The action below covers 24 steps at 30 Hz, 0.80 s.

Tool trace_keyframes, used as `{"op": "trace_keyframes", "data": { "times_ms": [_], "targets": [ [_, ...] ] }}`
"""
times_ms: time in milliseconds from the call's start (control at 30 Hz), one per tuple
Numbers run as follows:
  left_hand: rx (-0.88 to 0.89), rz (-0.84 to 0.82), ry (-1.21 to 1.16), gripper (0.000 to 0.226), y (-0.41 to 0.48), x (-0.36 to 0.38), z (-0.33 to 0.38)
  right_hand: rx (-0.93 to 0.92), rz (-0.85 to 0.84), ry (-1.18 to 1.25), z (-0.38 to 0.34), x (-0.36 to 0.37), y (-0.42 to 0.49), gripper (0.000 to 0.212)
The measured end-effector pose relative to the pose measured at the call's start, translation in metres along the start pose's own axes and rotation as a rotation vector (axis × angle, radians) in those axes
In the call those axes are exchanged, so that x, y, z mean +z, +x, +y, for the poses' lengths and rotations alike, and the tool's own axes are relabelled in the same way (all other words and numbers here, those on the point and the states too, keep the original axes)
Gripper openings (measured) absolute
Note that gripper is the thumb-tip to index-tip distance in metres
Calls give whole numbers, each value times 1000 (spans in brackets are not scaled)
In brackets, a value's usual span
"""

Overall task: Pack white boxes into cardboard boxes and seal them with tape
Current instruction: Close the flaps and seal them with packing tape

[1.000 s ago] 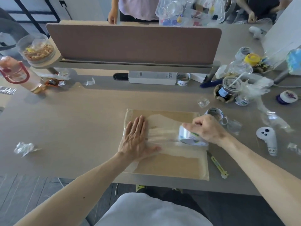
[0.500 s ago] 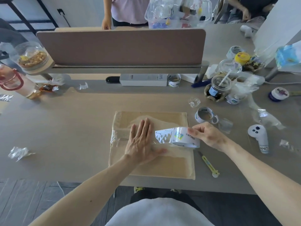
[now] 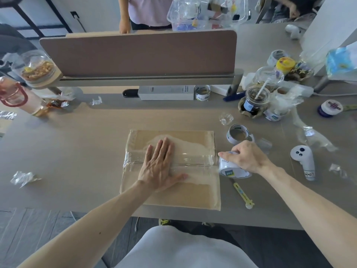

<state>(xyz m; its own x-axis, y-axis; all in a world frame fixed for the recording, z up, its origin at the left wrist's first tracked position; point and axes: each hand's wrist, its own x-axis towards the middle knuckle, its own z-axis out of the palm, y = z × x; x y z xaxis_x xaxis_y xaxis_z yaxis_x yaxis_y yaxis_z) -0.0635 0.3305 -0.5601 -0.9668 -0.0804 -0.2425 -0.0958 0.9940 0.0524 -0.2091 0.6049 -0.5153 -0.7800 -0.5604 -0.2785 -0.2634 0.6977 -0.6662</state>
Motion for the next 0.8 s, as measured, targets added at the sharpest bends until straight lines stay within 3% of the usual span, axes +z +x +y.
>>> {"op": "trace_keyframes", "data": {
  "times_ms": [400, 700, 800],
  "targets": [
    [-3, -2, 22, 121, 0, 4, 1, 9, -98, -153, 32, 23, 18, 74],
    [-12, -1, 20, 121, -1, 3, 3, 88, -40, 82, 47, 45, 23, 86],
    [5, 23, -16, 121, 0, 1, 0, 67, 0, 132, 49, 42, 15, 77]
  ]
}}
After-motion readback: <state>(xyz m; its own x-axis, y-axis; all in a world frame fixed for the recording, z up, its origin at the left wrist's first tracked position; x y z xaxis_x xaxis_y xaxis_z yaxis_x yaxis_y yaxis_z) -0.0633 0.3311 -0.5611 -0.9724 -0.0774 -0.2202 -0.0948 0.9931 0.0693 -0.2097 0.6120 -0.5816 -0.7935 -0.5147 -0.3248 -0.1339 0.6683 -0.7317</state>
